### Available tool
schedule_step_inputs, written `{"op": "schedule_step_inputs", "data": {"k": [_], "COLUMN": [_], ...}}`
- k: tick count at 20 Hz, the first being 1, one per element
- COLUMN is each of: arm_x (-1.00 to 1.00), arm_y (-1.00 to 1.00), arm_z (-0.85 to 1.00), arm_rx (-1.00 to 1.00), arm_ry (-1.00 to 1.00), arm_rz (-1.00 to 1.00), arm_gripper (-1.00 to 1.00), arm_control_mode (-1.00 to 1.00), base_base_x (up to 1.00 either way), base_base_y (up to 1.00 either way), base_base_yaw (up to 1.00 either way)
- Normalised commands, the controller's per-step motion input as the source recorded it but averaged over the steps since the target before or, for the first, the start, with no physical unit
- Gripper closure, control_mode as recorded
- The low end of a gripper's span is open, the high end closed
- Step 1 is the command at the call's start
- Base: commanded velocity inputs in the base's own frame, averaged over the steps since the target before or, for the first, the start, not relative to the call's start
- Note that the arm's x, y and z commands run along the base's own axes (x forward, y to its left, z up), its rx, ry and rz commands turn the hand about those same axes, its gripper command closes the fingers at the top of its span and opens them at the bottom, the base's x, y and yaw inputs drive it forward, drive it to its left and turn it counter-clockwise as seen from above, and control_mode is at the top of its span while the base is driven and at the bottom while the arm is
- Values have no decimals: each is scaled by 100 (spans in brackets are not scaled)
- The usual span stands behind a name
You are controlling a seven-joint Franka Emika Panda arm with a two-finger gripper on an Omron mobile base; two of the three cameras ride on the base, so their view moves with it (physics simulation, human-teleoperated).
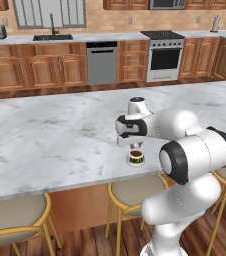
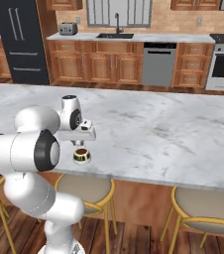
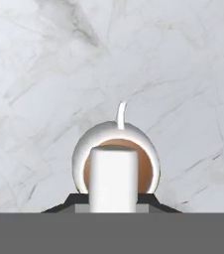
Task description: Pick up the marshmallow and place it in the cup of hot chocolate on the dining counter.
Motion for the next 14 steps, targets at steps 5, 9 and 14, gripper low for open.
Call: {"op": "schedule_step_inputs", "data": {"k": [5, 9, 14], "arm_x": [2, 6, 9], "arm_y": [0, 0, 0], "arm_z": [-34, -25, -16], "arm_rx": [0, 0, 0], "arm_ry": [0, 0, 0], "arm_rz": [0, 0, 0], "arm_gripper": [100, 100, 100], "arm_control_mode": [-100, -100, -100], "base_base_x": [0, 0, 0], "base_base_y": [0, 0, 0], "base_base_yaw": [0, 0, 0]}}
